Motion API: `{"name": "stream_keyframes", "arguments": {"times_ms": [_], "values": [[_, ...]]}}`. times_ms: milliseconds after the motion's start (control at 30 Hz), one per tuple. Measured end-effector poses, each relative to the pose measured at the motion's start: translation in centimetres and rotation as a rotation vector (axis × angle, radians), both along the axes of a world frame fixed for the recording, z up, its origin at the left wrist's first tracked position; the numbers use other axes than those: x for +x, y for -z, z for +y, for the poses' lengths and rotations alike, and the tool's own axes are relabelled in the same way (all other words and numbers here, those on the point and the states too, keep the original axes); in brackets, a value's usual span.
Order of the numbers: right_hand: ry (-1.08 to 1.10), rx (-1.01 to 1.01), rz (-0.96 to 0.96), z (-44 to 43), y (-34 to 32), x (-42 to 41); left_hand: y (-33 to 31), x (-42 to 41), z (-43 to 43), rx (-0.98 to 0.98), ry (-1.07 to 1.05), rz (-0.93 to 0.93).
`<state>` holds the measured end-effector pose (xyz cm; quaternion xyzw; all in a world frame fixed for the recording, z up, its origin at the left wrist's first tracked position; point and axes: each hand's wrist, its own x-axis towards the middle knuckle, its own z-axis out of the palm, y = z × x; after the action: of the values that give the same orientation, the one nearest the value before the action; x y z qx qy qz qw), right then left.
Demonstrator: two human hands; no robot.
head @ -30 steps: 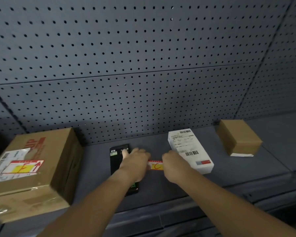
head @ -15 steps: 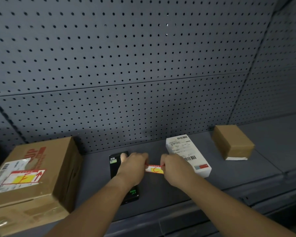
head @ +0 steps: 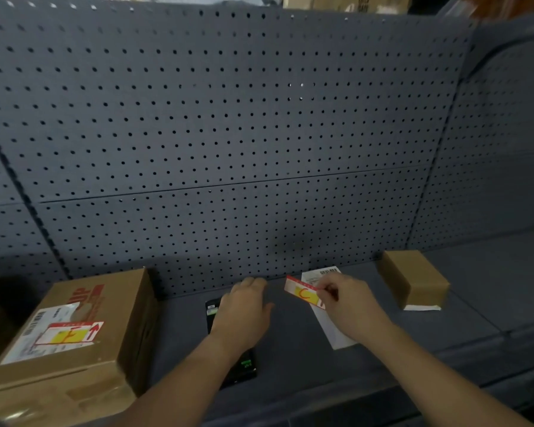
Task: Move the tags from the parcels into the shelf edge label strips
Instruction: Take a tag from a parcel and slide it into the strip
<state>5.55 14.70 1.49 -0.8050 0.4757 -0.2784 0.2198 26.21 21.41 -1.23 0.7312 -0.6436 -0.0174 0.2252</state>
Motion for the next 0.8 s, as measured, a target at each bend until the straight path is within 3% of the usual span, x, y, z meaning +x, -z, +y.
{"name": "stream_keyframes", "arguments": {"times_ms": [433,800], "values": [[-0.028,-0.042,-0.015,6.1,-0.1,-2.5,-0.1,-2.4,7.2,-0.067,-0.036,-0.038],[-0.405,-0.041,-0.088,18.9,-0.6,-1.7,-1.0,-4.9,25.4,-0.034,-0.378,-0.096]]}}
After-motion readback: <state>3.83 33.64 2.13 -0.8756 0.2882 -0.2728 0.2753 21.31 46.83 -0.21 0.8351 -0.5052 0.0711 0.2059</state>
